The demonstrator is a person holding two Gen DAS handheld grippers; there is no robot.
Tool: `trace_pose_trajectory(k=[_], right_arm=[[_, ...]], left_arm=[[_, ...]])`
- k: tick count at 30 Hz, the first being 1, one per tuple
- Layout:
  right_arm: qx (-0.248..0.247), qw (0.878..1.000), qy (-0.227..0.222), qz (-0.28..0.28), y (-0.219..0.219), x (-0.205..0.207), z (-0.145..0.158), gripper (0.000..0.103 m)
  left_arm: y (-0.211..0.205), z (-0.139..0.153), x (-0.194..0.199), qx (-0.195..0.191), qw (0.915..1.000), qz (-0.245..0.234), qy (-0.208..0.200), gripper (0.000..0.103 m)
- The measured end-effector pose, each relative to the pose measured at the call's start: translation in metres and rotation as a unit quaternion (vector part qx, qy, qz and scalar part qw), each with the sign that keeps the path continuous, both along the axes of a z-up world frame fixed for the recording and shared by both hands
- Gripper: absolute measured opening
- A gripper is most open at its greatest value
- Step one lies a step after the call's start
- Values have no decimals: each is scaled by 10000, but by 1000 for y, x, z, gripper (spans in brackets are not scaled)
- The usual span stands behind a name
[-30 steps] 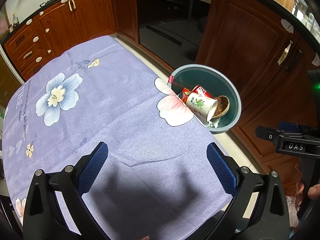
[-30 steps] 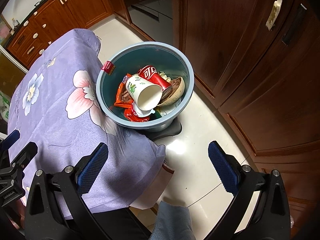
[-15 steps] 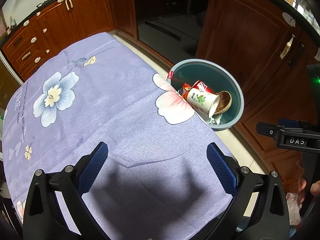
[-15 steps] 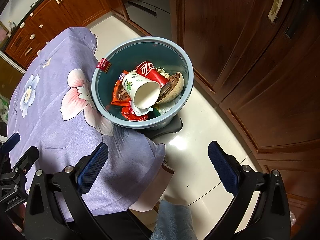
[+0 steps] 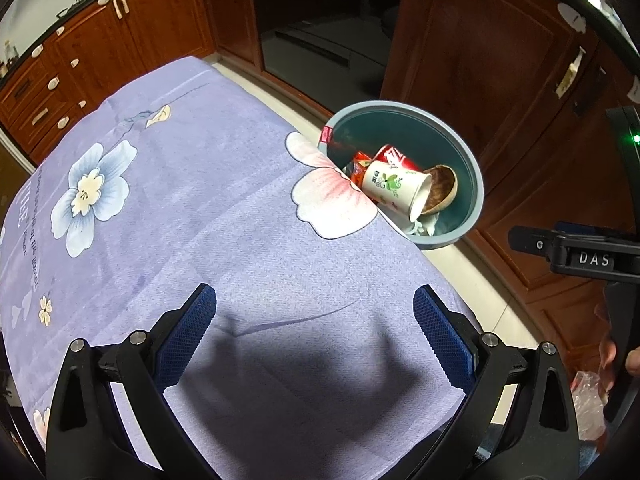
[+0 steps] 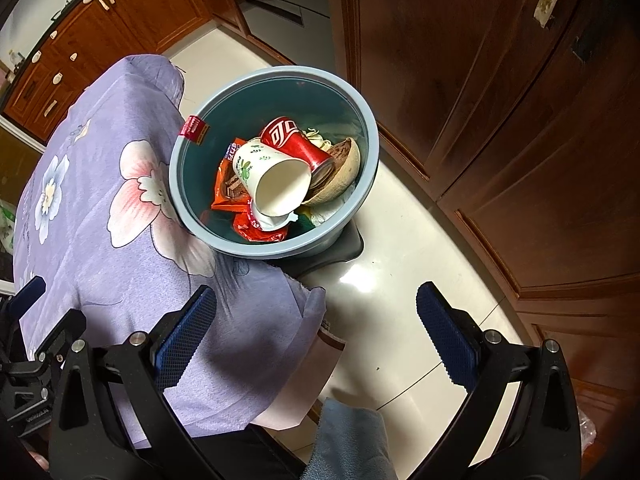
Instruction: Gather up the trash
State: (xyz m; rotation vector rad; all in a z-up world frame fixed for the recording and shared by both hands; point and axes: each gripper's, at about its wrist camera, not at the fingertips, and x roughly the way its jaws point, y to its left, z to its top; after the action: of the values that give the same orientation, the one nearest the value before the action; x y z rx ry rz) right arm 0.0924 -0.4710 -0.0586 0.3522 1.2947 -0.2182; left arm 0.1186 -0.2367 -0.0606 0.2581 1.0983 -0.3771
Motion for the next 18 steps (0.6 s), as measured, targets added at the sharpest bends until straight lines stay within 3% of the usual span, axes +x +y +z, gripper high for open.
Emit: trace_pose_trajectory(k=[18], right_arm=[[-24, 10000, 42, -43, -3, 0, -2, 96]], left_arm=[[-6, -6, -1, 86, 9999, -96, 54, 99]])
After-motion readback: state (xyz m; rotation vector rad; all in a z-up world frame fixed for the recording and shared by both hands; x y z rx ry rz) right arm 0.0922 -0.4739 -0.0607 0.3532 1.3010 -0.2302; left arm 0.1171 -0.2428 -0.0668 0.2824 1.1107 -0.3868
